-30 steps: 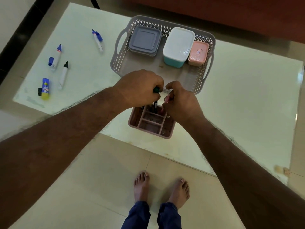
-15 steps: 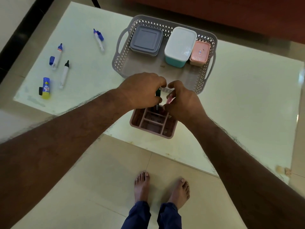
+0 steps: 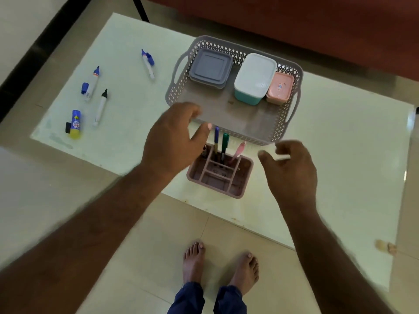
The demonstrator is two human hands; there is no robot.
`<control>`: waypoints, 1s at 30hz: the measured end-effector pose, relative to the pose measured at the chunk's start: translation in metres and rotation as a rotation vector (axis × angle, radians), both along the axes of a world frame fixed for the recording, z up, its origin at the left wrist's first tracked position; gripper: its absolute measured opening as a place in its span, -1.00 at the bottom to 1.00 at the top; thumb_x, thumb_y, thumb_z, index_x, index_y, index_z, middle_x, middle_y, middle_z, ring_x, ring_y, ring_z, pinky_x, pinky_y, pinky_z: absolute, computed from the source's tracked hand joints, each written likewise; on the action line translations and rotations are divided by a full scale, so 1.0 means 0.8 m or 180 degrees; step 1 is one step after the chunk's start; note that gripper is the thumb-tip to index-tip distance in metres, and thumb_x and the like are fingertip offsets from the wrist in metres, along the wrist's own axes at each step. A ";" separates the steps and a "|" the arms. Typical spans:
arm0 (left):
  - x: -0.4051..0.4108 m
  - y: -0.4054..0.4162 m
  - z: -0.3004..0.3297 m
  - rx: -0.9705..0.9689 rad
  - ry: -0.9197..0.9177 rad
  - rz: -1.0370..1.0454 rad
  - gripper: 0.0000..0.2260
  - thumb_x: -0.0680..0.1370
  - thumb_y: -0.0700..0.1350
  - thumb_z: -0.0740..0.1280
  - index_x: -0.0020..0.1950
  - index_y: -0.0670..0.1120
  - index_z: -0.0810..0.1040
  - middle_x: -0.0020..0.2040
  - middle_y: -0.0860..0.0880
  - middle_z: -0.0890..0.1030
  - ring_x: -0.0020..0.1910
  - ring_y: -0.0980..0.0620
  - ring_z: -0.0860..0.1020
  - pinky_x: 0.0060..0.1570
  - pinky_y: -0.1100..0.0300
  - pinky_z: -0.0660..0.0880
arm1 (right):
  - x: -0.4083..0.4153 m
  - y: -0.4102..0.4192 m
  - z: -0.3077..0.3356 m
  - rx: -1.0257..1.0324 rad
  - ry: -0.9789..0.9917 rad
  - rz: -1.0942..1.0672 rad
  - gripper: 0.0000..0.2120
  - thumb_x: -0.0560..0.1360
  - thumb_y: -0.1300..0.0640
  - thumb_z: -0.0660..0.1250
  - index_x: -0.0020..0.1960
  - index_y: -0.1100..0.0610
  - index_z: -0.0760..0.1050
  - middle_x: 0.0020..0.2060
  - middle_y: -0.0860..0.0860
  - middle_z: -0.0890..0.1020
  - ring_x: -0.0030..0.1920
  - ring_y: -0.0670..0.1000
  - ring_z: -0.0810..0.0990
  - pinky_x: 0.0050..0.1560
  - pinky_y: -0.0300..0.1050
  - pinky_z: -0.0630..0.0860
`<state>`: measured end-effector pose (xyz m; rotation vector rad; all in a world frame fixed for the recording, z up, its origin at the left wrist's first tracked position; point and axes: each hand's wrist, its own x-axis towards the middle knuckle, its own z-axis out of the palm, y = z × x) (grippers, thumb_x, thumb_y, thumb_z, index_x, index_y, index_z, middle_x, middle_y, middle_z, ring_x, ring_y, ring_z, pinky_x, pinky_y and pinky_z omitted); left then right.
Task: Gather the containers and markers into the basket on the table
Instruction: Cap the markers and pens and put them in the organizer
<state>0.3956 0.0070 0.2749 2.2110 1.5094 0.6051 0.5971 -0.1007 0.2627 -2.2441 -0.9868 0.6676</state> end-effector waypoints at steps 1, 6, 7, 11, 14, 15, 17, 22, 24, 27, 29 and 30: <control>-0.010 -0.012 -0.007 -0.0051 -0.0069 0.0155 -0.70 0.56 0.05 0.36 0.22 -0.08 0.53 0.12 0.01 0.60 -0.02 0.14 0.53 -0.14 0.49 0.30 | -0.006 -0.012 -0.004 -0.0115 0.0146 -0.0141 -0.61 0.50 -0.12 0.40 0.26 0.00 0.47 0.13 -0.11 0.60 -0.17 -0.21 0.56 -0.20 -0.33 0.39; -0.046 -0.058 -0.058 -0.1149 0.0196 0.0656 -0.60 0.55 0.11 0.35 0.31 -0.06 0.50 0.20 0.00 0.58 0.07 0.00 0.59 -0.01 0.17 0.49 | -0.046 -0.046 -0.037 -0.0499 0.0945 -0.0166 -0.51 0.51 -0.17 0.37 0.36 0.00 0.43 0.20 -0.06 0.61 -0.01 0.00 0.68 0.08 0.12 0.62; -0.048 -0.063 -0.064 -0.1451 0.0173 0.0702 -0.56 0.55 0.14 0.34 0.34 -0.05 0.48 0.22 0.01 0.57 0.09 -0.01 0.60 0.03 0.14 0.51 | -0.052 -0.046 -0.042 -0.0527 0.1043 -0.0194 -0.52 0.52 -0.16 0.37 0.36 -0.01 0.43 0.19 -0.06 0.62 0.01 0.01 0.68 0.08 0.14 0.62; -0.049 -0.076 -0.075 -0.2106 -0.0170 0.0590 -0.73 0.59 0.14 0.28 0.21 0.05 0.55 0.10 0.08 0.63 -0.03 0.04 0.63 -0.04 0.16 0.52 | -0.067 -0.035 -0.055 -0.0602 0.1111 -0.0186 -0.64 0.56 -0.03 0.35 0.33 -0.01 0.46 0.09 -0.07 0.67 0.00 0.01 0.68 -0.02 0.06 0.65; -0.061 -0.071 -0.078 -0.2177 -0.0559 0.0890 -0.76 0.63 0.08 0.24 0.20 0.02 0.57 0.01 0.01 0.64 -0.06 -0.06 0.64 0.04 -0.04 0.60 | -0.084 -0.024 -0.061 -0.0572 0.1128 -0.0127 -0.64 0.57 0.05 0.36 0.35 0.02 0.45 0.10 -0.06 0.67 0.00 0.02 0.67 -0.14 -0.07 0.64; -0.066 -0.067 -0.079 -0.2177 -0.0622 0.0996 -0.77 0.64 0.05 0.23 0.18 0.00 0.58 -0.02 -0.01 0.65 -0.06 -0.08 0.64 0.05 -0.09 0.60 | -0.091 -0.020 -0.062 -0.0566 0.1133 -0.0103 -0.63 0.56 0.06 0.36 0.35 0.02 0.45 0.10 -0.05 0.66 0.00 0.02 0.67 -0.14 -0.07 0.64; -0.084 -0.057 -0.082 -0.2157 -0.0706 0.1194 -0.78 0.64 0.01 0.21 0.12 -0.01 0.61 -0.10 -0.03 0.66 -0.08 -0.10 0.64 0.05 -0.12 0.59 | -0.108 -0.008 -0.064 -0.0534 0.1168 -0.0038 -0.63 0.56 0.04 0.36 0.34 0.02 0.45 0.10 -0.05 0.67 0.00 0.03 0.68 -0.13 -0.05 0.64; -0.138 -0.025 -0.086 -0.2096 -0.0940 0.1543 -0.80 0.58 0.02 0.23 0.01 0.02 0.63 -0.13 -0.09 0.67 -0.08 -0.15 0.65 0.04 -0.17 0.60 | -0.159 0.036 -0.068 -0.0461 0.1371 0.0137 -0.61 0.55 0.02 0.38 0.36 -0.01 0.45 0.11 -0.07 0.66 0.01 0.04 0.68 -0.03 0.01 0.65; -0.158 -0.008 -0.086 -0.2064 -0.1018 0.1665 -0.82 0.54 0.05 0.23 -0.13 0.09 0.62 -0.12 -0.11 0.68 -0.07 -0.17 0.66 0.05 -0.18 0.59 | -0.179 0.056 -0.071 -0.0421 0.1395 0.0220 -0.60 0.54 0.00 0.38 0.35 -0.02 0.45 0.11 -0.08 0.66 0.02 0.04 0.68 0.03 0.06 0.65; -0.181 0.018 -0.087 -0.2072 -0.1149 0.1839 -0.80 0.55 0.03 0.25 -0.24 0.15 0.59 -0.10 -0.12 0.68 -0.06 -0.19 0.67 0.07 -0.19 0.59 | -0.203 0.085 -0.075 -0.0358 0.1436 0.0330 -0.60 0.52 -0.02 0.39 0.34 0.00 0.47 0.08 -0.09 0.66 -0.01 0.03 0.68 0.02 0.08 0.65; -0.196 0.035 -0.088 -0.2055 -0.1214 0.1884 -0.79 0.58 0.00 0.26 -0.24 0.13 0.57 -0.10 -0.15 0.67 -0.06 -0.21 0.67 0.08 -0.20 0.58 | -0.215 0.104 -0.078 -0.0325 0.1457 0.0404 -0.59 0.51 -0.03 0.41 0.32 0.01 0.47 0.05 -0.09 0.66 -0.02 0.02 0.68 0.02 0.09 0.65; -0.201 0.041 -0.087 -0.2026 -0.1249 0.1900 -0.79 0.57 0.00 0.26 -0.25 0.12 0.56 -0.10 -0.16 0.67 -0.06 -0.23 0.67 0.09 -0.21 0.58 | -0.219 0.112 -0.079 -0.0313 0.1482 0.0423 -0.59 0.51 -0.03 0.41 0.32 0.02 0.47 0.05 -0.09 0.66 -0.03 0.01 0.67 0.02 0.09 0.65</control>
